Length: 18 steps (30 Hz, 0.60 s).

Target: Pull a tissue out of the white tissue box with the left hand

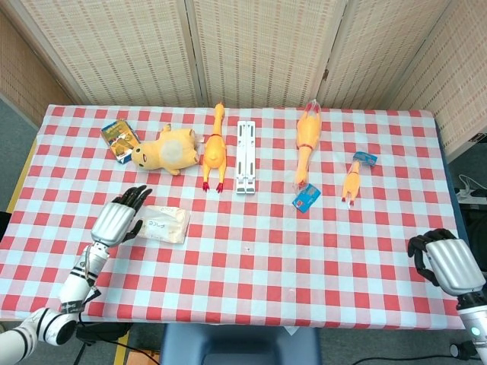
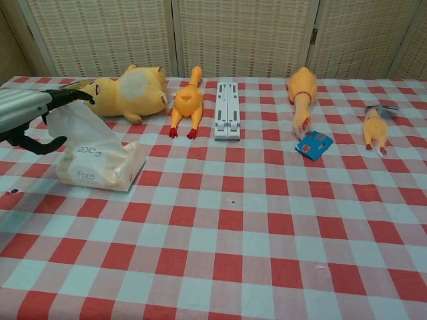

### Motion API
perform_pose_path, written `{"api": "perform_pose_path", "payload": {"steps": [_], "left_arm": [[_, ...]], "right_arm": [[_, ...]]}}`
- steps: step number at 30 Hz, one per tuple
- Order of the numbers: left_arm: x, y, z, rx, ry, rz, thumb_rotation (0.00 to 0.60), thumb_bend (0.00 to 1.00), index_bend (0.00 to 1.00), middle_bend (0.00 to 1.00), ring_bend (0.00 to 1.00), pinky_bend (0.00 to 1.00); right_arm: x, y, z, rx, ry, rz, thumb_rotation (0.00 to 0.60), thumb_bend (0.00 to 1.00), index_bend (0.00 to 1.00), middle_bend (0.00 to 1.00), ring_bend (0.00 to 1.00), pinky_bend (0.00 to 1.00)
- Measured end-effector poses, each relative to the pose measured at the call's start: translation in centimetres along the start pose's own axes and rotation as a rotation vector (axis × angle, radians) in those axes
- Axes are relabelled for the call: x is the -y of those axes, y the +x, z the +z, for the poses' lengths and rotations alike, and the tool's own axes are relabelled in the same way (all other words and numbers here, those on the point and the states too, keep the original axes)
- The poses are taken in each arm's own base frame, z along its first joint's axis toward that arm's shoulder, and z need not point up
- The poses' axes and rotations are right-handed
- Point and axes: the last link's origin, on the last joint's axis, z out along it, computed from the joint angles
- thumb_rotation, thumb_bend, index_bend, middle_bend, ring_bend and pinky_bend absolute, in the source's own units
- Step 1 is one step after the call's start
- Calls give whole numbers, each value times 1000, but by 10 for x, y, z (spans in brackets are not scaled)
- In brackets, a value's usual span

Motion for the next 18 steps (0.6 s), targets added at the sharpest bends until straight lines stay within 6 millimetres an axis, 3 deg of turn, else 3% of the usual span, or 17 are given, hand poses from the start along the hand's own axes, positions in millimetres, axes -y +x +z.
{"api": "perform_pose_path", "payload": {"steps": [2, 4, 8, 11, 18], "left_arm": [[-3, -2, 6, -5, -1, -20, 600, 502, 100, 151, 137, 344], [-7, -3, 9, -19, -2, -45, 600, 502, 289, 350, 305, 376], [-11, -2, 11, -68, -9, -79, 600, 504, 571, 635, 541, 573], [-14, -3, 11, -83, -16, -106, 600, 512, 652, 732, 621, 646], [-12, -1, 8, -81, -3, -100, 600, 510, 685, 791, 683, 699]], "right_arm": [[0, 0, 0, 2, -1, -1, 600, 726, 593, 579, 400, 320], [0, 0, 1, 2, -3, 0, 600, 725, 593, 579, 400, 320], [-1, 1, 1, 1, -7, 4, 600, 725, 593, 579, 400, 320], [-1, 1, 2, 1, -10, 6, 600, 725, 593, 579, 400, 320], [0, 0, 3, 7, -8, 7, 600, 725, 589, 578, 400, 320]]}}
